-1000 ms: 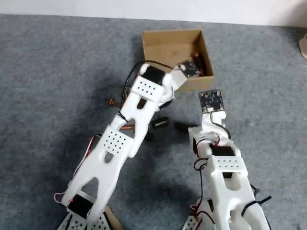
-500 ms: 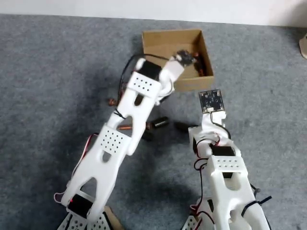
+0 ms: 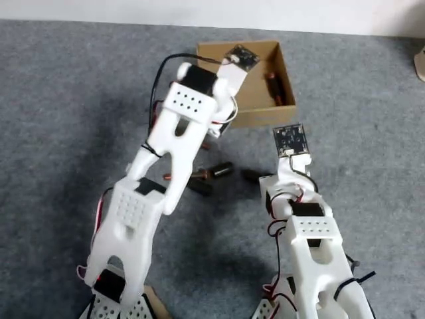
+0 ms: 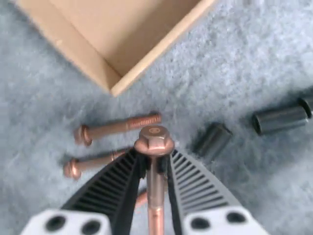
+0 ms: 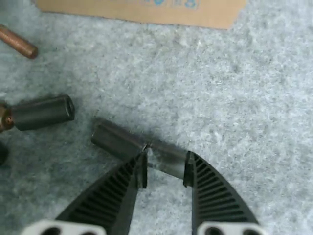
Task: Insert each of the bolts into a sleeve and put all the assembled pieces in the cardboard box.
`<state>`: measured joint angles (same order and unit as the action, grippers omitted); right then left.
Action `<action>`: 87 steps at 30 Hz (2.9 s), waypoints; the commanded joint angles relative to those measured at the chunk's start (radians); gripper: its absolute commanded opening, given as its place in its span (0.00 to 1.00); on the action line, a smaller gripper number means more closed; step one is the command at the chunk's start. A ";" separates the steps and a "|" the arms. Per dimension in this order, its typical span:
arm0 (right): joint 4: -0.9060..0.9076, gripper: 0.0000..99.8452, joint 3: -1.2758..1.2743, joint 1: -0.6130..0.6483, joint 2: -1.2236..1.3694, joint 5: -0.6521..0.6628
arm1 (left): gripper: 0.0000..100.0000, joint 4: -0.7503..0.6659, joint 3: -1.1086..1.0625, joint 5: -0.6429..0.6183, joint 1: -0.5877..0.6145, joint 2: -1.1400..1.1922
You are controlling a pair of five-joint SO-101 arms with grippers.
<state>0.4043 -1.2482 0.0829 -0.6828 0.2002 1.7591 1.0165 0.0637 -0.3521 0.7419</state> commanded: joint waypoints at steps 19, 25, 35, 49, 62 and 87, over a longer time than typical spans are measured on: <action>-0.022 0.13 0.004 0.007 -0.018 0.011 | 0.00 -0.258 -0.897 -0.077 0.104 -0.819; -0.018 0.13 0.004 0.007 -0.018 0.006 | 0.00 -0.400 -1.194 -0.080 0.140 -1.081; 0.061 0.13 0.010 0.004 -0.018 0.006 | 0.00 -0.425 -1.359 -0.078 0.170 -1.139; 0.228 0.13 0.196 0.016 -0.016 0.071 | 0.00 -0.671 -1.624 -0.081 0.248 -1.139; 0.209 0.13 0.252 0.094 0.128 0.275 | 0.00 -0.736 -1.676 -0.083 0.249 -1.139; 0.283 0.13 0.516 0.140 0.503 0.559 | 0.00 -0.775 -1.699 -0.078 0.249 -1.139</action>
<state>0.6575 -0.7679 0.1903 -0.1718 0.7465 1.0012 -0.6882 -0.0130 -0.1128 -0.3475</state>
